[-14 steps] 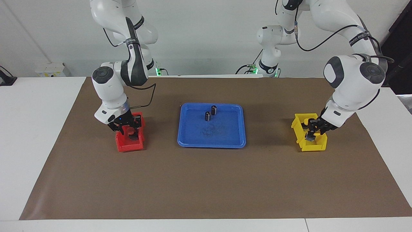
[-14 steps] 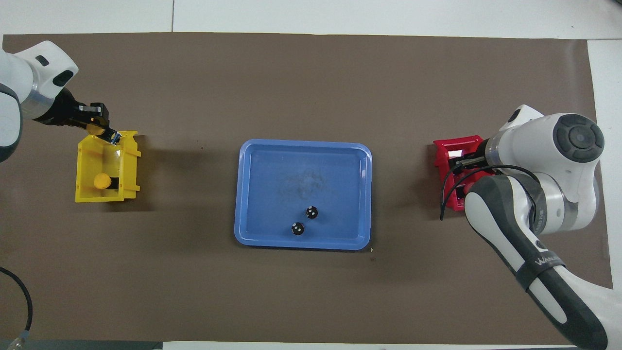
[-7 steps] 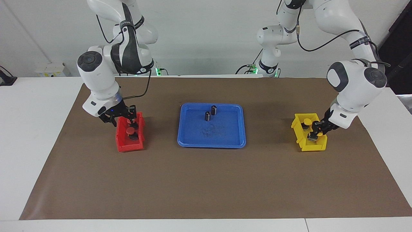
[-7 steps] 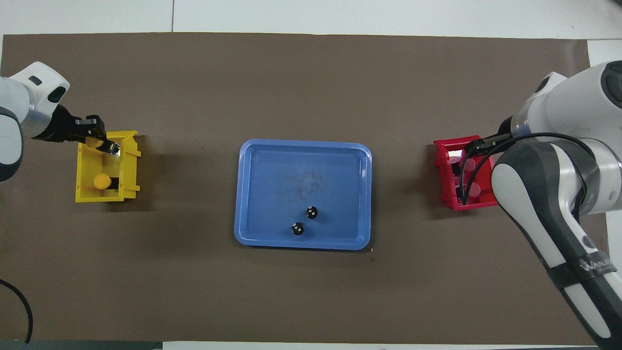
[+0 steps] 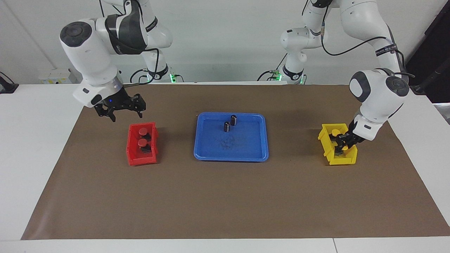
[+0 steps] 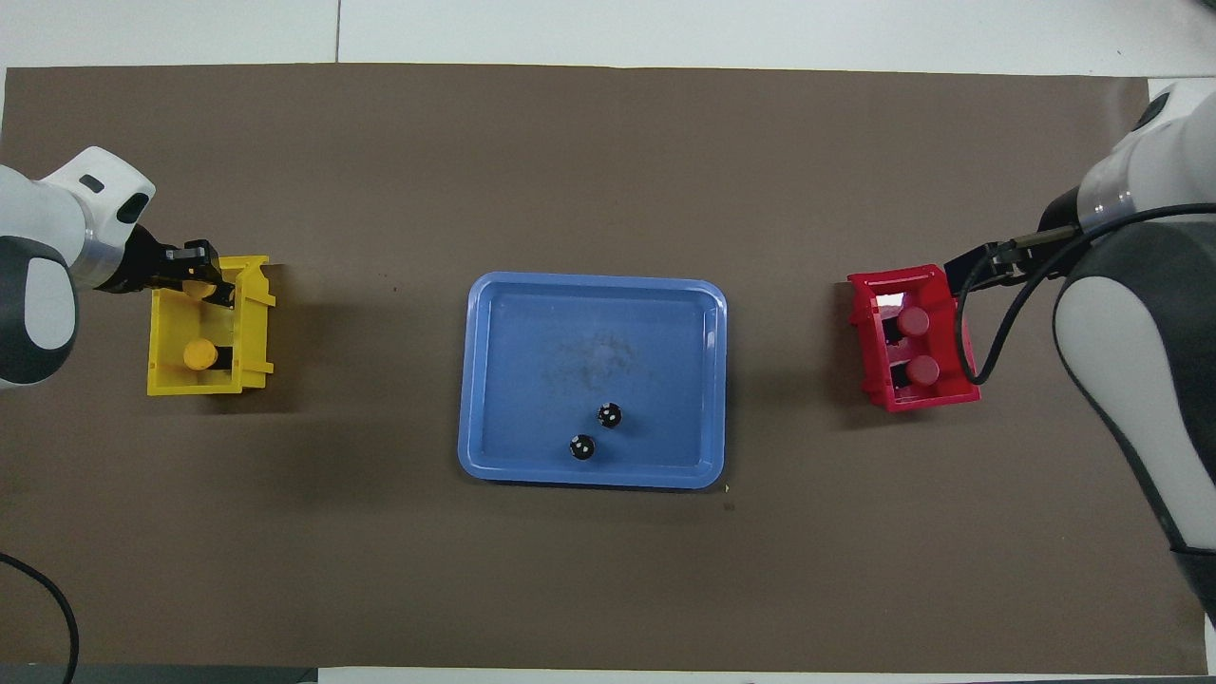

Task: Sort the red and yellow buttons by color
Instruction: 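Release the yellow button into the yellow bin while the right gripper withdraws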

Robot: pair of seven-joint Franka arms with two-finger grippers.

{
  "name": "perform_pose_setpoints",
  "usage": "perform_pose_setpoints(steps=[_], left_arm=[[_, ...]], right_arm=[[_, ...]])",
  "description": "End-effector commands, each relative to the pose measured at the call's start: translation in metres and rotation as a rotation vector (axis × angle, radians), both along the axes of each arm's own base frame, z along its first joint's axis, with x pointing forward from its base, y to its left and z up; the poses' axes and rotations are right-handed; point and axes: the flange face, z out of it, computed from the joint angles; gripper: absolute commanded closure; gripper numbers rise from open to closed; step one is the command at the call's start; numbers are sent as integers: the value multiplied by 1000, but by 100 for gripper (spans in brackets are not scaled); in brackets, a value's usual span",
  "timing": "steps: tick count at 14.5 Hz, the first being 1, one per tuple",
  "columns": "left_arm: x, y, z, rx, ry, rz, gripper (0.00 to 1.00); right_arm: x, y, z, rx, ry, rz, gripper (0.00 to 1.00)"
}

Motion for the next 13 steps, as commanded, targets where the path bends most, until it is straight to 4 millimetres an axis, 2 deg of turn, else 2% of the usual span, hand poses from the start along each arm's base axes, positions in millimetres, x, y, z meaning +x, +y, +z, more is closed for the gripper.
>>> perform_pose_setpoints(steps=[1, 2, 3, 5, 7, 8, 11, 13], left_arm=[[-3, 13, -7, -16, -20, 35, 99], [-3, 13, -9, -16, -19, 37, 95], [-3, 13, -8, -16, -20, 33, 82], [-3, 12, -9, -16, -19, 26, 61], [-3, 7, -9, -16, -17, 20, 49], [-3, 6, -8, -16, -14, 17, 43], [-1, 2, 4, -17, -11, 17, 41], [5, 0, 29, -18, 9, 4, 39]], right_arm=[[4, -13, 28, 16, 19, -16, 1], [6, -19, 29, 13, 23, -24, 1], [4, -24, 29, 13, 46, -31, 0], [6, -40, 30, 13, 46, -59, 0], [5, -61, 24, 13, 53, -103, 0], [5, -65, 24, 11, 53, -122, 0], [-1, -75, 31, 9, 50, -152, 0], [-5, -77, 30, 14, 52, -160, 0]])
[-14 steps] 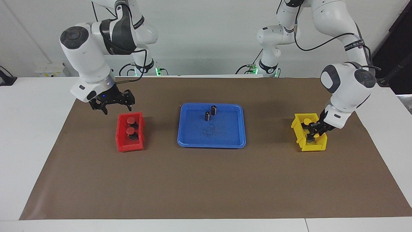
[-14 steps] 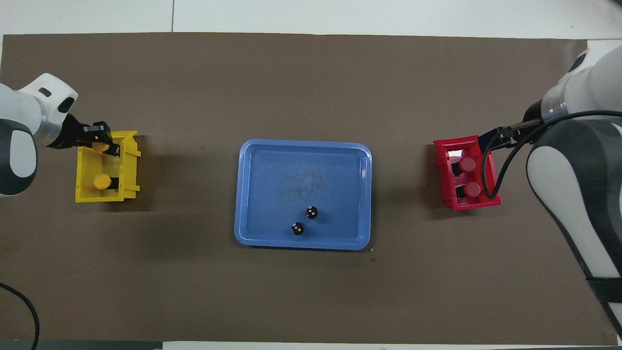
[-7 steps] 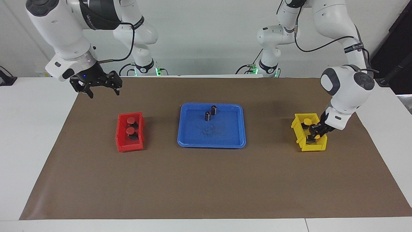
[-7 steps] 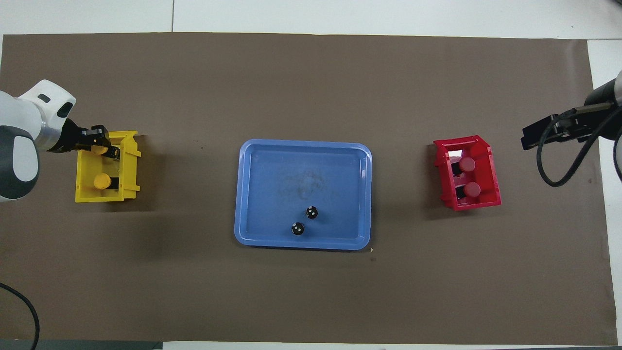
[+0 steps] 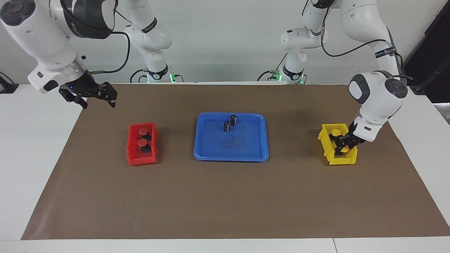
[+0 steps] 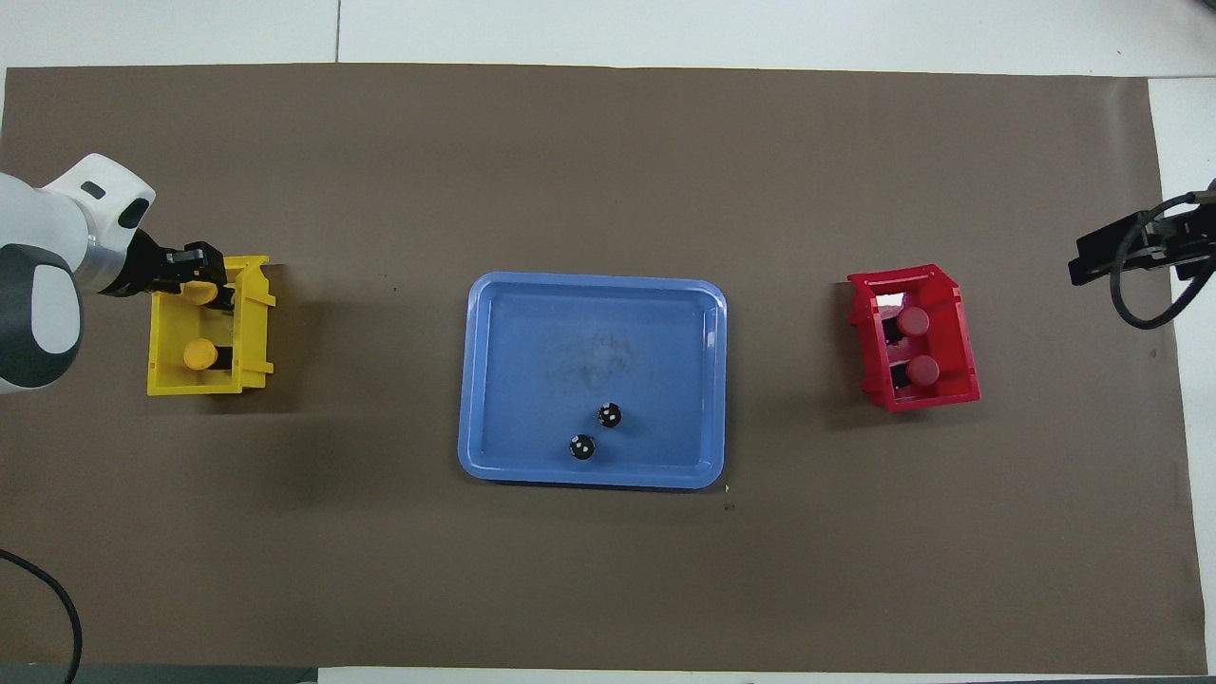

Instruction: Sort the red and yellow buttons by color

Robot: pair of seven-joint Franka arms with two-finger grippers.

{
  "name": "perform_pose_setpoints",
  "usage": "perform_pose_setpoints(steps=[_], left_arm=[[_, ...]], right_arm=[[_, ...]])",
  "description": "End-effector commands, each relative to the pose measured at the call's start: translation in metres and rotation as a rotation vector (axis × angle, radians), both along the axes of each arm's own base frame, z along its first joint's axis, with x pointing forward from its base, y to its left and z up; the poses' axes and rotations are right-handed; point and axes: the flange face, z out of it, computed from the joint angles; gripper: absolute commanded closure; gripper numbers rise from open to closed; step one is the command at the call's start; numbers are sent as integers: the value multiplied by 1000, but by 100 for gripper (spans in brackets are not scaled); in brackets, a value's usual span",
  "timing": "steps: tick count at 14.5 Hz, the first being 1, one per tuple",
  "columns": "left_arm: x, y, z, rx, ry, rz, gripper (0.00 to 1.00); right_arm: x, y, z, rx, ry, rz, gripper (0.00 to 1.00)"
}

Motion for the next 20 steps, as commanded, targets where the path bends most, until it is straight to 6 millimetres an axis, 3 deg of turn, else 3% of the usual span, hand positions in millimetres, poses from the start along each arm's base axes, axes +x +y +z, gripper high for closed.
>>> perform_pose_setpoints(steps=[1, 2, 3, 7, 11, 15, 20], left_arm=[[4, -7, 40, -12, 23, -33, 30], [4, -12, 57, -10, 23, -98, 3], [1, -18, 75, -8, 23, -153, 0], [-22, -41, 136, 2, 31, -278, 0], [-34, -45, 190, 13, 67, -301, 0], [-37, -44, 218, 22, 74, -308, 0], [-43, -40, 223, 61, 108, -323, 0]], right_arm=[[-7, -1, 4, 8, 8, -22, 0], [-10, 2, 7, 3, 3, -16, 0], [-12, 4, 3, 2, 9, -14, 0], [-22, 10, 1, -7, -1, -24, 0], [-21, 15, 0, -8, -8, -9, 0], [-19, 8, 1, -7, -25, -24, 0], [-20, 1, 2, -5, -31, -33, 0]])
